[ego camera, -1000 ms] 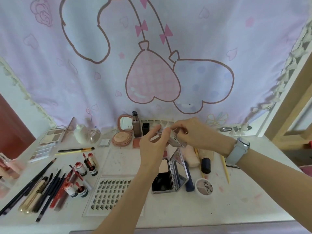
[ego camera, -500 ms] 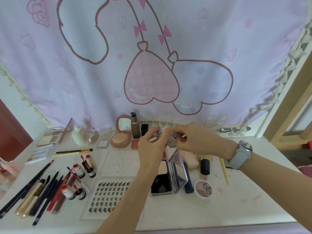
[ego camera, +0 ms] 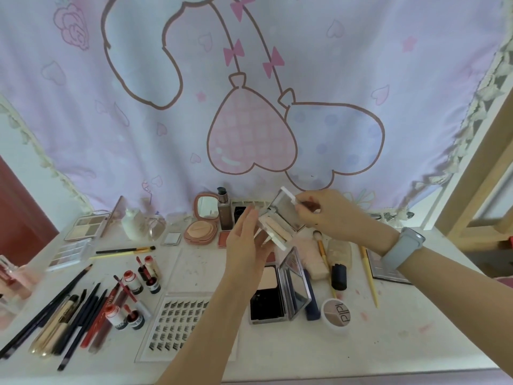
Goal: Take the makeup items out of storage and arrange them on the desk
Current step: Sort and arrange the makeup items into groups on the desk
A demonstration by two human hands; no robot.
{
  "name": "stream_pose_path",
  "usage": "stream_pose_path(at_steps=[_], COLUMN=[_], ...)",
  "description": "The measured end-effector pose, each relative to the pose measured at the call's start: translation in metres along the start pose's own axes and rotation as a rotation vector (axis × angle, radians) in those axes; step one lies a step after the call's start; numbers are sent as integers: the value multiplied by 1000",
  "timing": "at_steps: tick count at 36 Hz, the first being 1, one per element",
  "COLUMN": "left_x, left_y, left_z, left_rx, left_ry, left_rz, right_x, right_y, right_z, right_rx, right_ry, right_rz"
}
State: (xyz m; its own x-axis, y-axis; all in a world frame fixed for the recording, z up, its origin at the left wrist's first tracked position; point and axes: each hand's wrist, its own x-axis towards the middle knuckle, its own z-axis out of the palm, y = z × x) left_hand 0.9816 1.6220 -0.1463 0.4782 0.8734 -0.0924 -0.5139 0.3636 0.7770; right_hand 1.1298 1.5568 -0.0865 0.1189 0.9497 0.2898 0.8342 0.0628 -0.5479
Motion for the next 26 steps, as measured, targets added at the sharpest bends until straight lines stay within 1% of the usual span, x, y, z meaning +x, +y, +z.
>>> stream_pose_path(at_steps=[3, 5, 7, 9, 11, 13, 15, 16, 18, 21, 26], left_x=[4, 6, 7, 9, 9, 10, 9, 9, 12, 18, 18], left_y=[-1, -1, 0, 1, 2, 1, -4, -6, -10, -12, -7], left_z=[-1, -2, -2, 0, 4, 5, 7, 8, 9, 8, 2], left_rx=[-97, -132, -145, -110, -6, 207, 424, 508, 632, 686, 764], left_ry=[75, 98, 124, 145, 147, 126, 63, 46, 66, 87, -2], left_rz=[-88, -144, -191, -215, -213, -154, -93, -65, -6, 43, 34], right_x=[1, 3, 5, 7, 7, 5, 3, 3, 1, 0, -2], right_y=[4, 9, 14, 19, 23, 26, 25, 25, 24, 23, 27], right_z=[0, -1, -4, -6, -7, -5, -5, -5, -5, -4, -7], right_rx=[29, 109, 228, 299, 302, 284, 283, 287, 286, 246, 212], right_ry=[56, 90, 91, 105, 121, 127, 115, 108, 109, 118, 116], right_rz=[56, 117, 204, 283, 328, 338, 334, 328, 320, 298, 266])
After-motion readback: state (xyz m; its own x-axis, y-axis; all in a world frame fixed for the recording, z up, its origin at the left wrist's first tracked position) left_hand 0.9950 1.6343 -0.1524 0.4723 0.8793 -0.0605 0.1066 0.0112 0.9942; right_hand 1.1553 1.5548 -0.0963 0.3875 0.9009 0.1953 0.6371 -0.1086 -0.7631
